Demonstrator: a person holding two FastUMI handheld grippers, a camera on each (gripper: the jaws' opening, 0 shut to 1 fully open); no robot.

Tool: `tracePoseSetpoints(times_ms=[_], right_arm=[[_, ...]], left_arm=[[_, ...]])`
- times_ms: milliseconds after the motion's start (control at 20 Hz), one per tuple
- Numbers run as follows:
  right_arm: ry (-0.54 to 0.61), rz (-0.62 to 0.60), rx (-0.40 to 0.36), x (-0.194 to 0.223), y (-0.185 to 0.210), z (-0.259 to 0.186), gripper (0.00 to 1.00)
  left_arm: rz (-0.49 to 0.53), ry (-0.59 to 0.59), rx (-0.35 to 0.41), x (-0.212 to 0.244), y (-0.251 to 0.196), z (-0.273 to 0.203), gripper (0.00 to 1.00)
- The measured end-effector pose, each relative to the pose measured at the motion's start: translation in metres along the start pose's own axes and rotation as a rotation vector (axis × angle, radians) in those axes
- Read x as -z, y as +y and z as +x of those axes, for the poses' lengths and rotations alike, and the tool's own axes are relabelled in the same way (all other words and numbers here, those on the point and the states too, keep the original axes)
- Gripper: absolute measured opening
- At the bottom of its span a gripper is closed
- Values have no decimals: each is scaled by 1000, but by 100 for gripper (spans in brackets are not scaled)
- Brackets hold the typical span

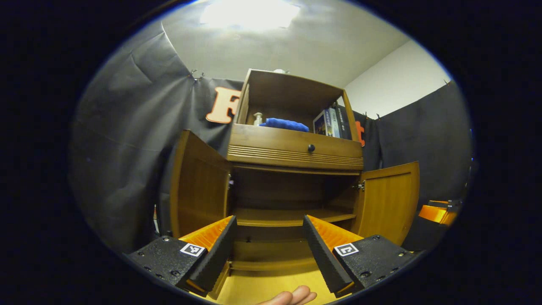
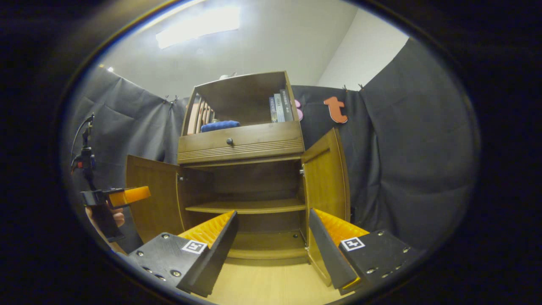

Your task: Open the right door of the double-door shoe cabinet with the right hand, and open the left door with the left hand.

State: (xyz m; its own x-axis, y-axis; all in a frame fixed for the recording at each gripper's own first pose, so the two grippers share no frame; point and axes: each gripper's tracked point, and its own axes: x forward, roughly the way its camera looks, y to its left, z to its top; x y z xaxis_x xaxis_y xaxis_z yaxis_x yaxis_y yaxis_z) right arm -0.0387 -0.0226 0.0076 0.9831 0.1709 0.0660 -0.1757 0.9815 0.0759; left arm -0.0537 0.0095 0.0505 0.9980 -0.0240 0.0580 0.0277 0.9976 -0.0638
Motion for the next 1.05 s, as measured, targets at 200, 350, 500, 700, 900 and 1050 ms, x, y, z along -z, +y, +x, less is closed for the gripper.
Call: tracePoseSetpoints(times_ms=[200, 350, 500, 700, 900, 1050], right_arm=[[-17, -64, 17, -13, 3, 17, 94], [-8, -71, 15, -8, 8, 33, 99], [3, -105, 18, 2, 11, 54, 99], [33, -115, 11, 25, 20, 82, 98], [36, -167, -8, 39, 34, 110, 99], [72, -206, -49, 62, 51, 136, 99]], left_arm=[[26, 5, 26, 14, -28, 23, 95], [36, 24, 41, 31, -40, 35, 92], [26, 34, 5, 51, -29, 60, 96], [47, 50, -20, 74, -22, 74, 95], [14, 50, -39, 74, -11, 89, 95], [35, 30, -62, 71, -4, 91, 94]])
